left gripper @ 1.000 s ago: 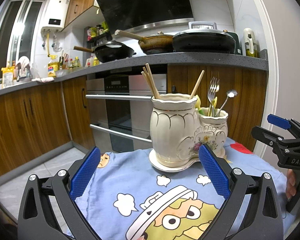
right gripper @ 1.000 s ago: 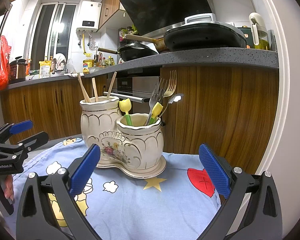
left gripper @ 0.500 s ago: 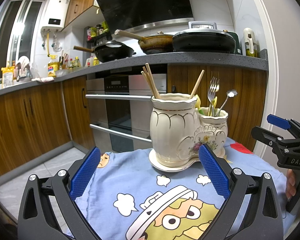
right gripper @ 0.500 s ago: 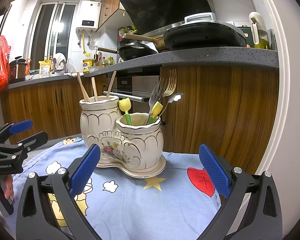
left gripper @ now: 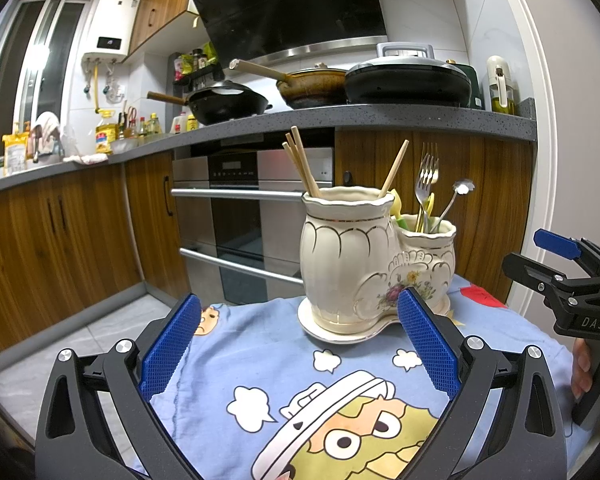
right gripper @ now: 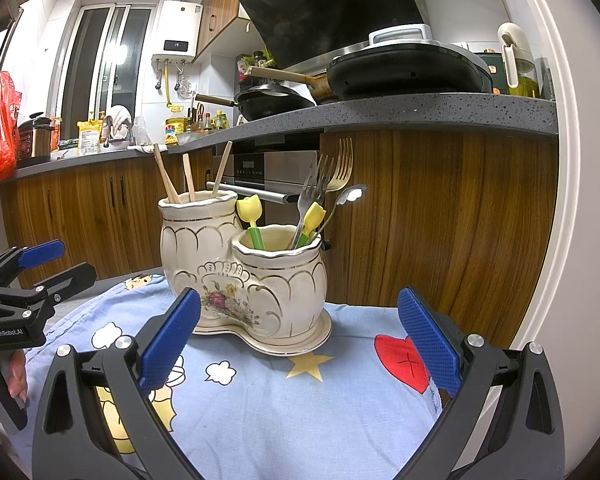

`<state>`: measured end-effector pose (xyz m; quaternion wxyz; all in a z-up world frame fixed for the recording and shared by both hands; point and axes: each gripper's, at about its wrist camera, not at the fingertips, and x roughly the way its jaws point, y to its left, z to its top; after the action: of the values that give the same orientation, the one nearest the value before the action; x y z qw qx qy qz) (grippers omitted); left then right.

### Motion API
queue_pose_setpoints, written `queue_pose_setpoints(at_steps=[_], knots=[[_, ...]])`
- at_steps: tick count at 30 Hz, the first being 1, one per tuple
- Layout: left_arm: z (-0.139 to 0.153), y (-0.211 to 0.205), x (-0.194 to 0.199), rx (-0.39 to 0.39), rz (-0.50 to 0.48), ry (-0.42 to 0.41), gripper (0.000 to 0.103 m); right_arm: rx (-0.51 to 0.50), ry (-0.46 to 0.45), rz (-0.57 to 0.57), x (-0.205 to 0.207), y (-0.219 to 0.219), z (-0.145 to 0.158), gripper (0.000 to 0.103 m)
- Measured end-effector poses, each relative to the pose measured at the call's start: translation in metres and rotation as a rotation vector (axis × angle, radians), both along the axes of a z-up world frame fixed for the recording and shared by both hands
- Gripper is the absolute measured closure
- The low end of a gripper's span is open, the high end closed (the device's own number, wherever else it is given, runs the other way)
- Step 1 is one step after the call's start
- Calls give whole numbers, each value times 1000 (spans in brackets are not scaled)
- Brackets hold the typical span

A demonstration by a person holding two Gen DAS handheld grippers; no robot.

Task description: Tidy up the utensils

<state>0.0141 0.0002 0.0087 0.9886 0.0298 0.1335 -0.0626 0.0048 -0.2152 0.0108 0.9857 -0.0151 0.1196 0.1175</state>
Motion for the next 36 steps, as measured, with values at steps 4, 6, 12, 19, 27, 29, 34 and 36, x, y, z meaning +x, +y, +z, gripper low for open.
queue_pose_setpoints(at_steps=[4, 6, 12, 19, 27, 29, 34, 36], knots=[[0, 0, 0, -1, 0, 0, 5, 0, 1, 0, 0, 0, 0, 6], [0, 0, 0, -1, 0, 1, 5, 0, 0, 0, 0, 0, 0, 6], [0, 0, 0, -1, 0, 0, 5, 0, 1, 0, 0, 0, 0, 6], [0, 0, 0, -1, 0, 0, 5, 0, 2, 0, 0, 0, 0, 6], [-1, 2, 1, -6, 20, 5, 5, 0, 2, 0, 0, 0, 0, 6], [-2, 2, 1, -6, 20, 7, 5, 0, 2, 0, 1, 0, 0, 6], [-3, 0, 1, 1, 7, 8, 5, 0, 2, 0, 0, 0, 0, 6], [-3, 0, 2, 2, 11, 10, 5, 0, 2, 0, 1, 0, 0, 6]])
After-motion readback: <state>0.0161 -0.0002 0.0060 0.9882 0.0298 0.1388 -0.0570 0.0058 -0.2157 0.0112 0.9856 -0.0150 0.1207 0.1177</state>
